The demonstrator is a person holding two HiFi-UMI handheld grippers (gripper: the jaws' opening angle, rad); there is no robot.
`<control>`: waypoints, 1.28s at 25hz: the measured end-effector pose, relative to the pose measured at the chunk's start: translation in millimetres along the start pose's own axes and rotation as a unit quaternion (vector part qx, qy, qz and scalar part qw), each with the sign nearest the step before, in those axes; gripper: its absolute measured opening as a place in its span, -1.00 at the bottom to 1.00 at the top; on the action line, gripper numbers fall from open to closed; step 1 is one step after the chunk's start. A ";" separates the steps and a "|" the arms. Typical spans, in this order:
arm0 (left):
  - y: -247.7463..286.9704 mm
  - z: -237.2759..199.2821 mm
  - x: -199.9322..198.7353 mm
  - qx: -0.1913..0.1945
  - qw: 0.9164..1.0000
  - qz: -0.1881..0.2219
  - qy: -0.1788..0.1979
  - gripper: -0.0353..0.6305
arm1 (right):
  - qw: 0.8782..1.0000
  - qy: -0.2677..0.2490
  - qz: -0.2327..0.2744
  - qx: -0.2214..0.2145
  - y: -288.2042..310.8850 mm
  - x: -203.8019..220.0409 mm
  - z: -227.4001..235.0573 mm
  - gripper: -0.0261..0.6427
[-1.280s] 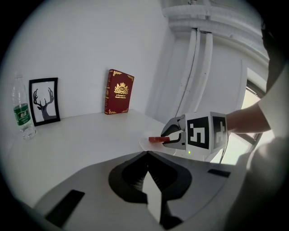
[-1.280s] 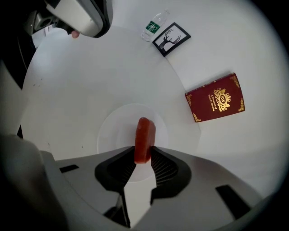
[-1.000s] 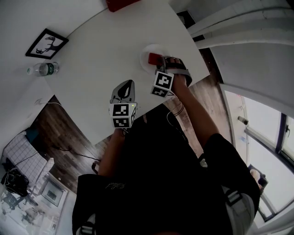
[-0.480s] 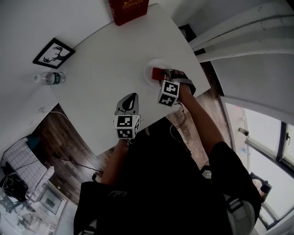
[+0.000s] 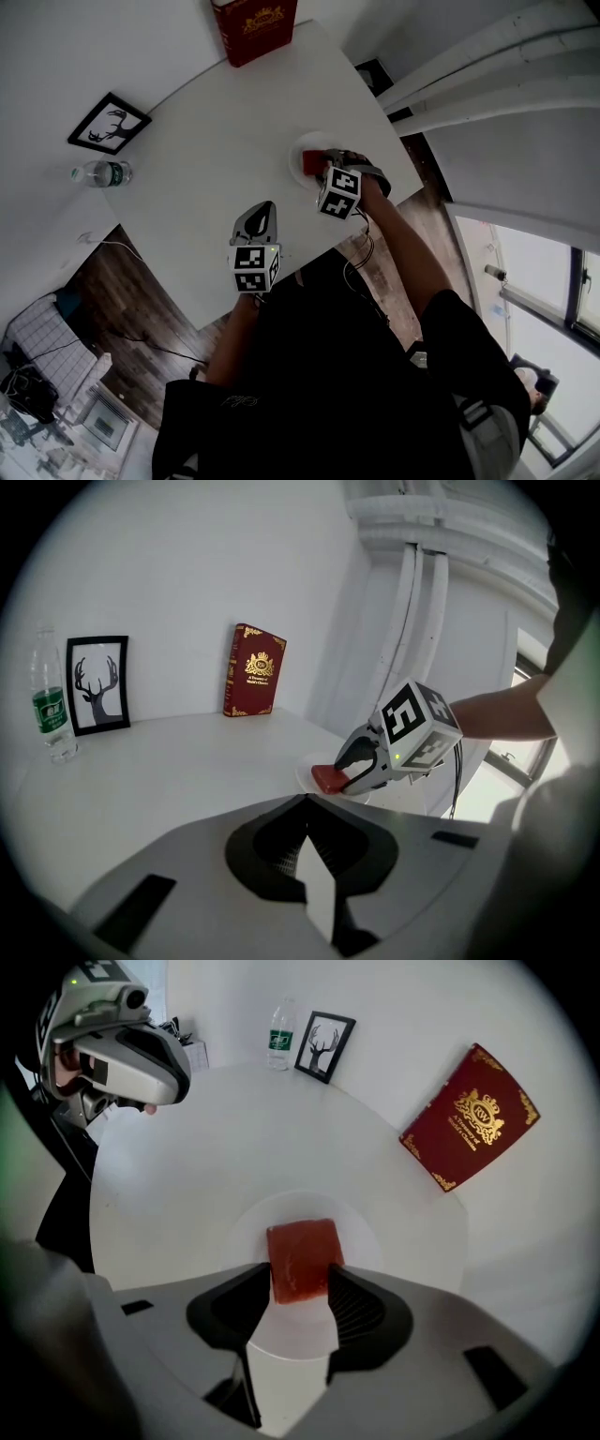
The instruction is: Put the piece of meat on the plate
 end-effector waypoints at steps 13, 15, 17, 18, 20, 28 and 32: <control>-9.3 0.7 -3.1 0.030 0.999 0.010 0.014 -0.88 | 0.977 0.188 0.092 0.048 -41.5 0.1 -9.5 -0.37; -11.2 8.5 -8.1 0.046 0.999 0.017 0.023 -0.88 | 0.963 0.236 0.116 0.062 -56.2 2.3 -20.6 -0.41; -9.5 12.7 -17.2 0.063 0.997 0.030 0.037 -0.88 | 0.939 0.291 0.155 0.100 -75.5 2.6 -25.6 -0.53; -8.2 14.4 -20.9 0.072 0.996 0.037 0.040 -0.89 | 0.920 0.322 0.186 0.123 -87.4 2.9 -28.2 -0.67; -8.3 20.2 -22.6 0.090 0.994 0.050 0.036 -0.88 | 0.871 0.390 0.257 0.149 -111.5 6.0 -40.6 -0.85; -23.3 84.2 -44.1 0.170 0.979 0.094 0.067 -0.88 | 0.797 0.447 0.307 0.265 -183.8 45.6 -103.2 -0.86; -19.2 115.8 -40.8 0.187 0.975 0.095 0.077 -0.88 | 0.776 0.452 0.322 0.300 -205.6 63.9 -121.0 -0.86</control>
Point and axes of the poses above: the fingertips, and each gripper's own axes: y forward along the fingers, z to its right, x out of its underside, the point moved 8 cm from there along -y, backward along the fingers, and after that the axes turned 1 degree about y, right-handed, at the moved point
